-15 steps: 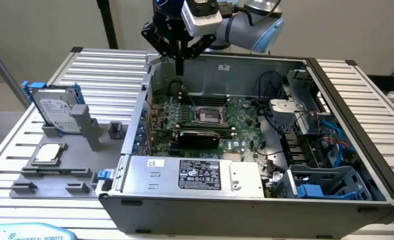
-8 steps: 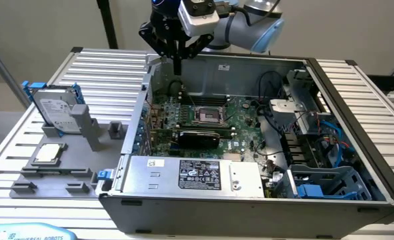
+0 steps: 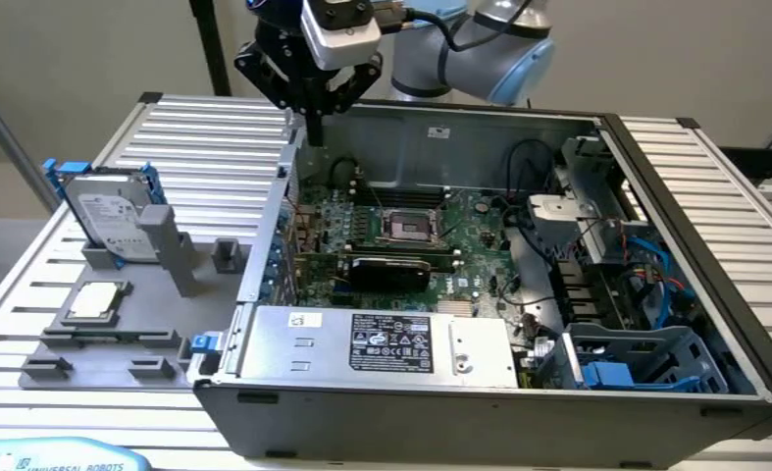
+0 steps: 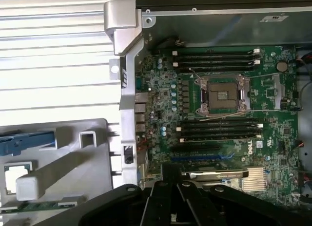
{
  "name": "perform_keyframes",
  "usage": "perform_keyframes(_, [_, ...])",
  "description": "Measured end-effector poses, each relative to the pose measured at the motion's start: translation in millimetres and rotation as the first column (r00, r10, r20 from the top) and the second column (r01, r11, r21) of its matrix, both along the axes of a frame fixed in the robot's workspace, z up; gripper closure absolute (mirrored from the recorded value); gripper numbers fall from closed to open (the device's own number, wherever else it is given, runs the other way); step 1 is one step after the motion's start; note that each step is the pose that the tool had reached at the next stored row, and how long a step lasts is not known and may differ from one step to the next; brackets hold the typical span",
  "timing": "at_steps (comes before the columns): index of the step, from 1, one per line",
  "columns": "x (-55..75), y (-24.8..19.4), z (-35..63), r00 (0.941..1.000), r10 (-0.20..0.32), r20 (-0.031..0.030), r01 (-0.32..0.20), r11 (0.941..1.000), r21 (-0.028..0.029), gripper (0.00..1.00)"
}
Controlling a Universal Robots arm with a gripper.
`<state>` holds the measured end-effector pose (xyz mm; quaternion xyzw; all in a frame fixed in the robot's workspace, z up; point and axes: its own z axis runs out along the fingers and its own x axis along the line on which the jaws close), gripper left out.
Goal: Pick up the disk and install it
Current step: 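Reach for the disk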
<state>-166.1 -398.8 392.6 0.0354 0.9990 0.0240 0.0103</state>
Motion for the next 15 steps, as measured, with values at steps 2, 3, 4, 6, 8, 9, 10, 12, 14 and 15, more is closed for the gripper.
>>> perform_keyframes(2, [-8.8,0.0,-0.1,1.0000,0.000,0.0001,0.000,1.0000,0.0001,0.89])
perform_keyframes(3, [-13.3,0.0,-0.1,1.0000,0.000,0.0002,0.000,1.0000,0.0001,0.89])
perform_keyframes(4, [-18.3,0.0,-0.2,1.0000,0.000,0.0001,0.000,1.0000,0.0001,0.89])
perform_keyframes(6, [-27.2,0.0,-0.3,1.0000,0.000,0.0001,0.000,1.0000,0.0001,0.89])
perform_keyframes(8, [-36.4,0.0,-0.5,1.0000,0.000,0.0001,0.000,1.0000,0.0001,0.89])
perform_keyframes(9, [-40.9,0.0,-0.6,1.0000,0.000,0.0001,0.000,1.0000,0.0001,0.89])
perform_keyframes(10, [-45.3,0.0,-0.6,1.0000,0.000,0.0001,0.000,1.0000,0.0001,0.89])
perform_keyframes(12, [-54.3,0.0,-0.9,1.0000,0.000,0.0001,0.000,1.0000,0.0001,0.89])
perform_keyframes(14, [-63.6,0.0,-1.2,1.0000,0.000,0.0001,0.000,1.0000,0.0000,0.89])
perform_keyframes(15, [-68.1,0.0,-1.5,1.0000,0.000,0.0002,0.000,1.0000,0.0001,0.89])
